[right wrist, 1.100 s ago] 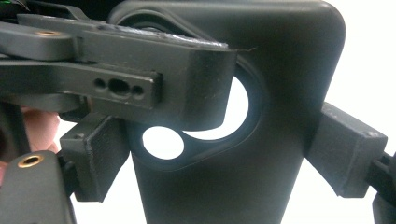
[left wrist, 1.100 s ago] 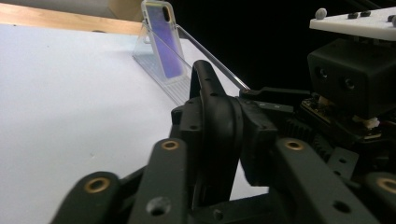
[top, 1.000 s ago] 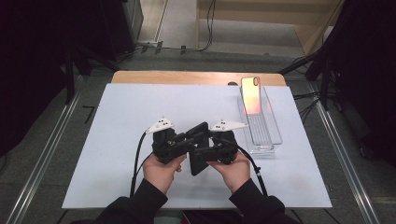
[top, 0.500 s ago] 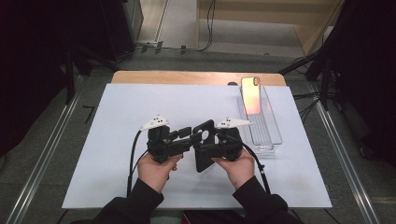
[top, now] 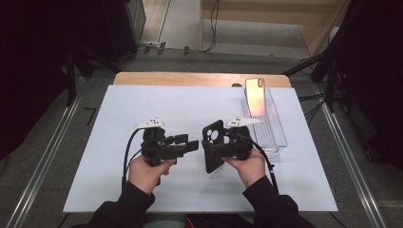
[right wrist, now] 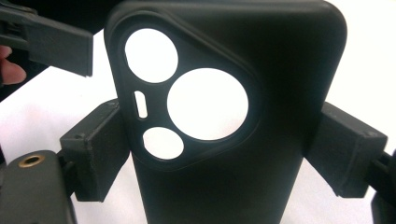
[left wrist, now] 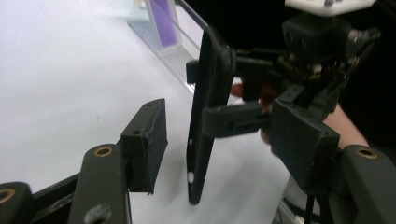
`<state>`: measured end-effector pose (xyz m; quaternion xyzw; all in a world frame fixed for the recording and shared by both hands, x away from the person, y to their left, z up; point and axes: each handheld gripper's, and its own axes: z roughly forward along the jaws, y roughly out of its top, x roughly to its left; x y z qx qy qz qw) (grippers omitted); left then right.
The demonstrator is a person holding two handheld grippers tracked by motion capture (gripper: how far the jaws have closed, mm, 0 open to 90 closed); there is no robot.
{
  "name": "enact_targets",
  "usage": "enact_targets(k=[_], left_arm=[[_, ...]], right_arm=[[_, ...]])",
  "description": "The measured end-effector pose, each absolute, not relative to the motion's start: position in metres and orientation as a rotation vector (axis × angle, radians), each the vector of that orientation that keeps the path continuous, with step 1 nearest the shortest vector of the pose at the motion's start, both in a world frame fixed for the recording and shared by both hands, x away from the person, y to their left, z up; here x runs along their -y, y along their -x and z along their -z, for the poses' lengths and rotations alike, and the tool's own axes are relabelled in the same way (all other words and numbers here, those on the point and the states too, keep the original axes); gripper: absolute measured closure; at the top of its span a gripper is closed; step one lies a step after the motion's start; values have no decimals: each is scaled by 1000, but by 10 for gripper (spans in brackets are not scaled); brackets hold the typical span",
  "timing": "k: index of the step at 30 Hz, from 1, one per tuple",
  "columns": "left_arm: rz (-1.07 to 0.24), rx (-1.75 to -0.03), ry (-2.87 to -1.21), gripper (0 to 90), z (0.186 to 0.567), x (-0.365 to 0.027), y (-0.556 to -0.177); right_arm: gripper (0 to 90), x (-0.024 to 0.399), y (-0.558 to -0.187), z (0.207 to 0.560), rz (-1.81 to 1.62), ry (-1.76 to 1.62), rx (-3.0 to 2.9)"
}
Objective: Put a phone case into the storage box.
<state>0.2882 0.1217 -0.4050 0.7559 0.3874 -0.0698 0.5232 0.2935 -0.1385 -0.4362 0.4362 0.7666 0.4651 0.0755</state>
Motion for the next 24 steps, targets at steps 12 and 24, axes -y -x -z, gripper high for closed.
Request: enact_targets(k=[12,24], left_arm=[[272,-802,-1986,326,420,-127,-292],[228,-700,-2123,294,435,-137,-287]], right_arm=[[122,146,-296,431,-1416,-1255,-2341],[122,154,-299,428,-1439,-1238,-2388]])
